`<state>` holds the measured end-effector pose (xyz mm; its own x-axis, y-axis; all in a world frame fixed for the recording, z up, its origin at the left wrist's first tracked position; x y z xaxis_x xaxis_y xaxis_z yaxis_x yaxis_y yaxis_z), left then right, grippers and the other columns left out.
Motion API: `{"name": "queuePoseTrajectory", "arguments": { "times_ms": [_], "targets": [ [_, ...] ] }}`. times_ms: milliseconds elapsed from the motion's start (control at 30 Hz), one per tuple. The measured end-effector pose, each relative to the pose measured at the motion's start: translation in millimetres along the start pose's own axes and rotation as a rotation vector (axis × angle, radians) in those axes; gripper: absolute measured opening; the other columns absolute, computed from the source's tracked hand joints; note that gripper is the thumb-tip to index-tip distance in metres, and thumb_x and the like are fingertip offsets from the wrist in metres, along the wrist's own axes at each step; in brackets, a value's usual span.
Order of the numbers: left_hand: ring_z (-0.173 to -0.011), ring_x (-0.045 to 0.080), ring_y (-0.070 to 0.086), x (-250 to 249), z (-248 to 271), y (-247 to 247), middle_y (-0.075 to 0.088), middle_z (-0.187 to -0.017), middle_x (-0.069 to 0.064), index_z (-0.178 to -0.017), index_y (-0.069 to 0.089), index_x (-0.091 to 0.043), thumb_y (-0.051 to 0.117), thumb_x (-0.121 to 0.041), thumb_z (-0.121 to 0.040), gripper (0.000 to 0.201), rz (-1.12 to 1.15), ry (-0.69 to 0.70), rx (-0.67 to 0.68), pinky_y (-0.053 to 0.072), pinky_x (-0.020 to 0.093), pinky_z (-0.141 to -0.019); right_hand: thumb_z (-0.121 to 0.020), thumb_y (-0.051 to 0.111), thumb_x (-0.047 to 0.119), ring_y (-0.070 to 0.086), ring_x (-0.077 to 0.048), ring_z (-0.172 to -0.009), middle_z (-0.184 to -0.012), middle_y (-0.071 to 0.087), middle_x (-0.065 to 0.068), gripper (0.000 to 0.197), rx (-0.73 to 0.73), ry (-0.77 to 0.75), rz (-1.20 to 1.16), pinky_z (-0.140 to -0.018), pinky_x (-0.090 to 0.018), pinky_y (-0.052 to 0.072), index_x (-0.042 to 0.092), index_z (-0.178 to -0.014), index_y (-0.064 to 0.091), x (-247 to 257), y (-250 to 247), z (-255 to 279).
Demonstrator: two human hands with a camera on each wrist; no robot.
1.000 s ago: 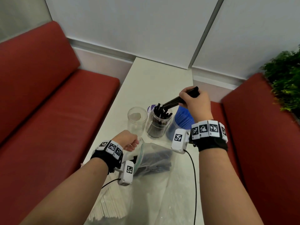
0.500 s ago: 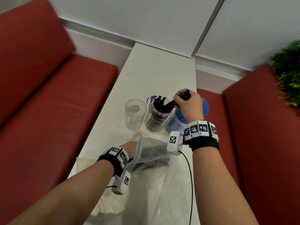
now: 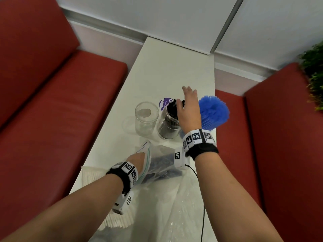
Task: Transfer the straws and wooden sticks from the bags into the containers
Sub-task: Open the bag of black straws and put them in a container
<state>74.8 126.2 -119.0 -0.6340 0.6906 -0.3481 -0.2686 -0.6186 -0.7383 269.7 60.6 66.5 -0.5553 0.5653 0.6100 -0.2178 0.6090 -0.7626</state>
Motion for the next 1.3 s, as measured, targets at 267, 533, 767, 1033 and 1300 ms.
{"name": "queuePoseTrajectory", "arguments": {
  "times_ms": [267,533,767,1033,1300],
  "targets": [
    [-0.110,0.030,0.062,-8,6,-20,0.063,-0.124,0.011,-0.137,0.046,-0.007,0.045,-0.020,-0.098,0.041,-0.152,0.040,0.009,0.046,0.034,-0.092,-0.108,0.031,0.046,-0.008,-0.029,-0.157,-0.170,0.003,-0.012,0.072,0.312,0.016,0.361,-0.127,-0.045,-0.004,0.006,-0.161,0.004,-16,46,20],
    [-0.097,0.031,0.065,-31,33,-71,0.067,-0.104,0.009,-0.110,0.062,-0.008,0.055,-0.022,-0.091,0.024,-0.439,0.089,0.051,0.054,0.044,-0.088,-0.096,0.042,-0.003,0.056,-0.013,-0.128,-0.136,0.064,-0.004,0.049,0.200,0.000,-0.284,-0.114,-0.035,0.043,0.015,-0.138,0.060,28,19,60],
    [-0.094,0.025,0.059,-68,93,-158,0.065,-0.110,0.009,-0.118,0.065,-0.006,0.052,-0.012,-0.094,0.028,-0.545,0.089,-0.014,0.043,0.032,-0.080,-0.086,0.074,0.017,0.059,-0.029,-0.119,-0.128,0.064,-0.009,0.052,0.795,-0.089,0.074,-0.104,-0.041,0.046,0.020,-0.135,0.055,54,59,120],
    [-0.055,0.014,0.047,-118,159,-233,0.051,-0.063,-0.005,-0.072,0.060,-0.017,0.064,-0.046,-0.084,0.032,-0.560,0.219,-0.328,0.034,0.026,-0.052,-0.085,0.072,0.025,0.055,0.002,-0.066,-0.064,0.064,0.014,0.026,0.402,0.040,-0.512,-0.073,-0.024,0.051,0.039,-0.065,0.063,86,31,118],
    [-0.086,0.007,0.064,-143,196,-264,0.069,-0.083,-0.010,-0.086,0.070,-0.026,0.044,-0.057,-0.096,0.042,0.269,0.734,-0.725,0.048,0.028,-0.070,-0.080,0.075,0.036,0.054,-0.012,-0.051,-0.053,0.057,0.002,0.030,0.339,0.059,-0.809,-0.054,-0.025,0.049,0.015,-0.069,0.056,105,6,113]
  ]
}}
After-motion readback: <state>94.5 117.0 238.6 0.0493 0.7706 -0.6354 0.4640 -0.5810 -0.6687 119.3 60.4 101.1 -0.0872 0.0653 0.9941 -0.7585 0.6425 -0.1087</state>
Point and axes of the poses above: each hand's wrist, its own z-axis away from the middle knuckle, its own y-axis out of the palm, x = y × z, the point moved 5 cm from there along -z, towards the middle knuckle
